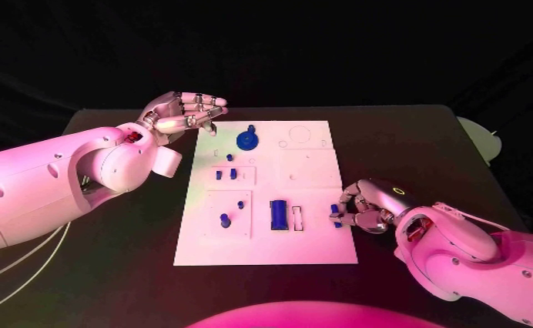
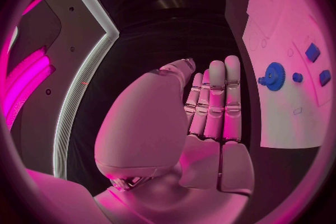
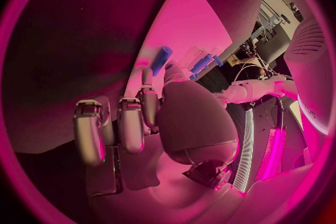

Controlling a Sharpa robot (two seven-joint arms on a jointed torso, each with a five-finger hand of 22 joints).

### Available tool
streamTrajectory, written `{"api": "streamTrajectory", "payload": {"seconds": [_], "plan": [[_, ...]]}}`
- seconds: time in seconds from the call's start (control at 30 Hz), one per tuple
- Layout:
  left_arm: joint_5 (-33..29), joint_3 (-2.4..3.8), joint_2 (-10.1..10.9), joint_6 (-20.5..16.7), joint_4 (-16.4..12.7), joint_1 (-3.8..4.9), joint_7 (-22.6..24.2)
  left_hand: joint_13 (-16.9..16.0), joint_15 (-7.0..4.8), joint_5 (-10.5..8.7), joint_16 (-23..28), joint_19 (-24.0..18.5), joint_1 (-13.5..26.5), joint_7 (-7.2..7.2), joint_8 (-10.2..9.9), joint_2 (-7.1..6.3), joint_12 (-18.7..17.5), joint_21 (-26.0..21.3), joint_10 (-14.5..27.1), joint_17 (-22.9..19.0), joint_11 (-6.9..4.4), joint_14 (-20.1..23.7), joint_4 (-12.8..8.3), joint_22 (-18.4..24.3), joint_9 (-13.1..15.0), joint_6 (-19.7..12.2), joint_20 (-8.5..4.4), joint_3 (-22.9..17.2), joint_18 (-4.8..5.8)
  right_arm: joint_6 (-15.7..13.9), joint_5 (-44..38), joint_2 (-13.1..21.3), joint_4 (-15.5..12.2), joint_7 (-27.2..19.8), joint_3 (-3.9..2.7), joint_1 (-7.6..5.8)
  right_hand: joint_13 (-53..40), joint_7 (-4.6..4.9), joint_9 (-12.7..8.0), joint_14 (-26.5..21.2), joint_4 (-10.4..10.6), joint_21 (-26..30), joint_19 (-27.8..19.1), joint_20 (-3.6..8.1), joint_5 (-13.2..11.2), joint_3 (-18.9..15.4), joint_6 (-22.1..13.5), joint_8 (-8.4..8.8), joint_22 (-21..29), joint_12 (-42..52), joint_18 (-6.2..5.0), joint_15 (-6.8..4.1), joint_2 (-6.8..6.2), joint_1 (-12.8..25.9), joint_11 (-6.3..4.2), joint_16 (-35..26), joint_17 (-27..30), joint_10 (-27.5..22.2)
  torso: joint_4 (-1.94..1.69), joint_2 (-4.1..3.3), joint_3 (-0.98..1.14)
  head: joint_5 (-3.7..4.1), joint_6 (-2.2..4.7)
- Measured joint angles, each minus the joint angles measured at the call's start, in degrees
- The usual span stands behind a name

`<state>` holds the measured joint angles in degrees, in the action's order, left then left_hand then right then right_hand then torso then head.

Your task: Assemble the parts on the task board

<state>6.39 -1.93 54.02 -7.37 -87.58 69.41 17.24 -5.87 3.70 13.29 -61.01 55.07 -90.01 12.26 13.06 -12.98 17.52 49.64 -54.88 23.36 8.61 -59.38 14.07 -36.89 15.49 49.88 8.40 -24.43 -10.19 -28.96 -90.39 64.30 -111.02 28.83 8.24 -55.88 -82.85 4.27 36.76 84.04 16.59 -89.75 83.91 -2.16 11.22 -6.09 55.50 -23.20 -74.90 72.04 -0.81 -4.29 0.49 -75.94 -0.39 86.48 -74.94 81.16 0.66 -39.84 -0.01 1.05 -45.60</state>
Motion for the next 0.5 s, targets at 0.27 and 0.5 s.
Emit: {"api": "streamTrajectory", "payload": {"seconds": [0.27,0.5], "plan": [[0.0,0.0,0.12,0.03,-0.06,0.0,-0.02,0.0,0.0,0.0,0.0,0.0,0.23,0.0,0.0,0.23,0.31,0.0,0.0,0.01,0.0,0.0,0.0,0.0,0.0,0.0,0.0,-0.33,0.0,1.04,-0.75,-0.76,0.2,0.43,-0.1,0.26,0.0,-0.39,0.01,0.0,0.0,0.0,0.0,0.0,0.22,0.0,0.39,-0.1,-0.04,0.01,0.0,0.0,-0.24,-0.25,0.09,0.0,0.0,-0.09,0.02,0.0,-0.05,-0.03,-0.23],[0.0,-0.01,0.22,0.05,-0.12,0.0,-0.05,0.0,0.0,0.0,0.0,0.0,0.23,0.0,0.0,0.23,0.3,0.0,0.0,0.01,0.0,0.0,0.0,0.0,0.0,0.0,0.0,-0.33,0.0,1.58,-1.93,-1.65,0.56,0.68,-0.27,0.51,-0.82,-0.6,0.01,0.0,-0.5,0.0,0.0,0.0,0.78,0.5,1.05,0.46,-0.04,0.02,0.0,0.02,-0.67,-3.49,0.19,0.0,0.01,-0.19,0.01,0.02,-0.07,0.01,-0.36]]}}
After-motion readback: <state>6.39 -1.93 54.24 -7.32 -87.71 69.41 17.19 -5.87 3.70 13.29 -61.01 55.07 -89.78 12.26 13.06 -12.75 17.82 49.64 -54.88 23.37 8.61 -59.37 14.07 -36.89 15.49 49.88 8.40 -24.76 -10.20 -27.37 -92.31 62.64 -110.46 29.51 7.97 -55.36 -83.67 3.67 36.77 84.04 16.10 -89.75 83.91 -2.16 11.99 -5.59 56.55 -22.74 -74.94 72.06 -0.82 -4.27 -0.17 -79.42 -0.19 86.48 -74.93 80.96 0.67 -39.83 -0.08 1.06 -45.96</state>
